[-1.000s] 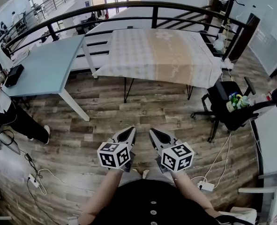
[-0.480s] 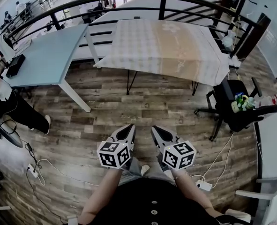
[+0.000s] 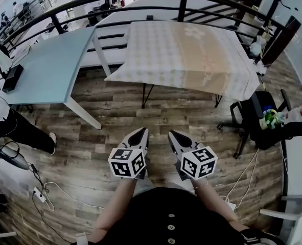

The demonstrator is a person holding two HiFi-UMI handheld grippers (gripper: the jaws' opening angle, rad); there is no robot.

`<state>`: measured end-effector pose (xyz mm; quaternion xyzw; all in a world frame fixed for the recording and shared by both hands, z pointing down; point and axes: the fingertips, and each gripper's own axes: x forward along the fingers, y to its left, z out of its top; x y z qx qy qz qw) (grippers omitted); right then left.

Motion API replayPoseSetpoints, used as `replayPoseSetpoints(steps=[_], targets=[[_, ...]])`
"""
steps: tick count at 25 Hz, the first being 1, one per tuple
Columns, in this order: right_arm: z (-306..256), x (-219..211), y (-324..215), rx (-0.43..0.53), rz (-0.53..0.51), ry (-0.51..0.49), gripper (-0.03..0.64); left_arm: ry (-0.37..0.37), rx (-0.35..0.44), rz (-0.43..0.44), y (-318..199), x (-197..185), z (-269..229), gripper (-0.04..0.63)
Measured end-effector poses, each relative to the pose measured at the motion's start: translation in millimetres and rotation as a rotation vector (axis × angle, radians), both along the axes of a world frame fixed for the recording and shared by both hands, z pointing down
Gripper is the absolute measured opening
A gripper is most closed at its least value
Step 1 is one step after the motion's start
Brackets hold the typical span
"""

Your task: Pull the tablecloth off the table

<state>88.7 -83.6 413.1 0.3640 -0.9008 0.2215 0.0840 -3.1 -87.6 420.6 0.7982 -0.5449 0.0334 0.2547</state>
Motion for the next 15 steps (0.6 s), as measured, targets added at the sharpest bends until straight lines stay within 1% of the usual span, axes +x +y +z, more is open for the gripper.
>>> replayPoseSetpoints(steps=[2, 7, 11, 15], targets=[[-4, -13, -23, 0.016, 0.006, 0.022, 0.028, -0.006, 0.009, 0.001, -24, -17, -6, 0.015], [-12, -44, -81, 0.041, 0.065, 0.046, 0.028, -0.065, 0.042, -0.028, -76, -75, -19, 0.015], [-16, -63, -119, 0.048, 0.12, 0.045, 0.028, -0.076, 0.04, -0.032, -106, -113, -19, 0.015], [-13, -78, -140, 0.04, 0.167, 0.036, 0.028, -0.07, 0.036, -0.017, -126, -139, -16, 0.015]])
